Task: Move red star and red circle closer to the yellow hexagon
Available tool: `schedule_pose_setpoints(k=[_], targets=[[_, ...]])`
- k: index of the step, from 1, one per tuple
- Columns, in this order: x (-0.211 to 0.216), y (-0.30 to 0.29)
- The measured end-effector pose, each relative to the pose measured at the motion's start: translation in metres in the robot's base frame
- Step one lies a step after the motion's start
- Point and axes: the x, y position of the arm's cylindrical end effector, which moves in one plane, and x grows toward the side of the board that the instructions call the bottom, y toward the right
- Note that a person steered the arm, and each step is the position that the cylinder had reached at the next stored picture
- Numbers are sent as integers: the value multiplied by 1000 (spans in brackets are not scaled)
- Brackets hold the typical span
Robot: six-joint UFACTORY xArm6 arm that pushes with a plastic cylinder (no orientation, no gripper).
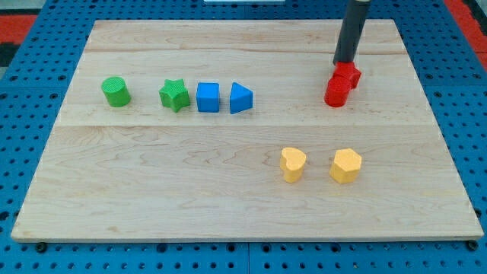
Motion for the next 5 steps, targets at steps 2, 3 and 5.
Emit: schedule_pose_setpoints(k=[2,3,5], targets=[[39,-20],[62,-16],[110,11]])
